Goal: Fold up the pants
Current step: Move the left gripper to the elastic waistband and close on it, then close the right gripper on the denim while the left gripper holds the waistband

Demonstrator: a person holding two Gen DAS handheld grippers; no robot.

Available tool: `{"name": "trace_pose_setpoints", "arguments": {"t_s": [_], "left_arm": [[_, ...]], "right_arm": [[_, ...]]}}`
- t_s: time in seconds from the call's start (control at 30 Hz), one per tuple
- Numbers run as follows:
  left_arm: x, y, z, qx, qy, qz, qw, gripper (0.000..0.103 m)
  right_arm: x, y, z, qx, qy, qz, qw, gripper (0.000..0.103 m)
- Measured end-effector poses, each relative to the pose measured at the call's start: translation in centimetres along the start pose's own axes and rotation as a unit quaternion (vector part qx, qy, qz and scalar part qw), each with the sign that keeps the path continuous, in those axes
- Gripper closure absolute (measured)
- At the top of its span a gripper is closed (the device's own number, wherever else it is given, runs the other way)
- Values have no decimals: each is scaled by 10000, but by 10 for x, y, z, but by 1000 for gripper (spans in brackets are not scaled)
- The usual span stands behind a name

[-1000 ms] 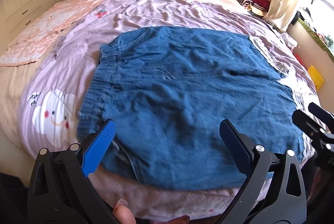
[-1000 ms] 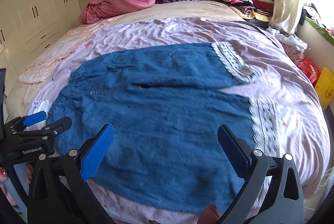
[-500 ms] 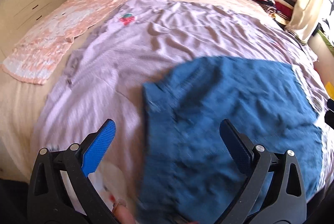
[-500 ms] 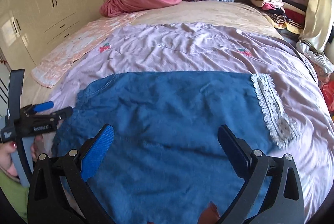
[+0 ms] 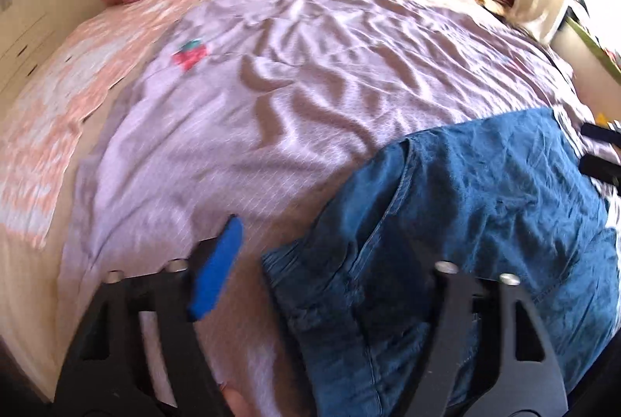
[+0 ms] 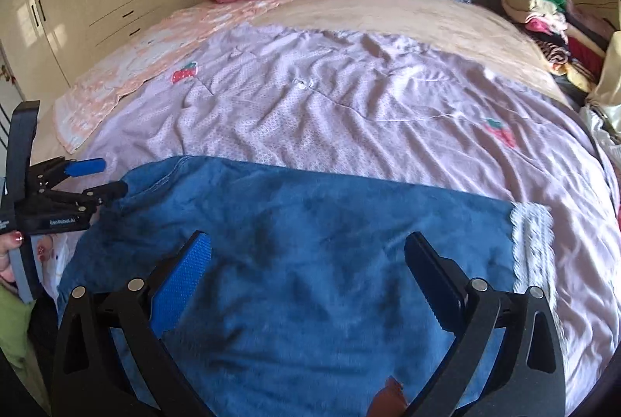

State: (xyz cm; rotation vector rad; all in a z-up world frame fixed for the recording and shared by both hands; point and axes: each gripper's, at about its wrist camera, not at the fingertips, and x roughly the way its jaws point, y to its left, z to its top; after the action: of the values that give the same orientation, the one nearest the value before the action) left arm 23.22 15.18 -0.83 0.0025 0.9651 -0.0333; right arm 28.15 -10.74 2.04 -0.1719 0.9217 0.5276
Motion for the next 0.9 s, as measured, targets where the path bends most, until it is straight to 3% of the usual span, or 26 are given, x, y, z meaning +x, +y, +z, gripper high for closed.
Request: {"name": "trace_pose_setpoints", "arguments": {"t_s": [0.2,0.27,0.37,0.57,0.7,0.8,0.87,0.9], "left_arm": [[30,1,3,311,357,-141,9988,67],[33,1,2,304,357,-322,9984,86],[32,-5,2,407,313,-380,9980,97],[10,-3,2,319,-11,-774,9965,100],[-18,-6,3,348,-336,-923,9946,100],[-37,-15,1,521,-509,-961,9927,100],[-46,-21,0,637,-560,-985,9915,100],[-51,-23,-1,670,-593,-960,9913,100]], "right_arm": [[32,3,23,-356,257,270,9987,4],[43,4,28,-483,336,261,9979,4],[58,9,34,-664,451,306,9963,4],[74,26,42,-1265,492,516,9894,4],[76,39,46,-1821,455,743,9794,4],[77,52,46,-2356,453,687,9684,5],[79,58,45,-2641,473,573,9616,6],[80,60,44,-2724,516,588,9590,15]]}}
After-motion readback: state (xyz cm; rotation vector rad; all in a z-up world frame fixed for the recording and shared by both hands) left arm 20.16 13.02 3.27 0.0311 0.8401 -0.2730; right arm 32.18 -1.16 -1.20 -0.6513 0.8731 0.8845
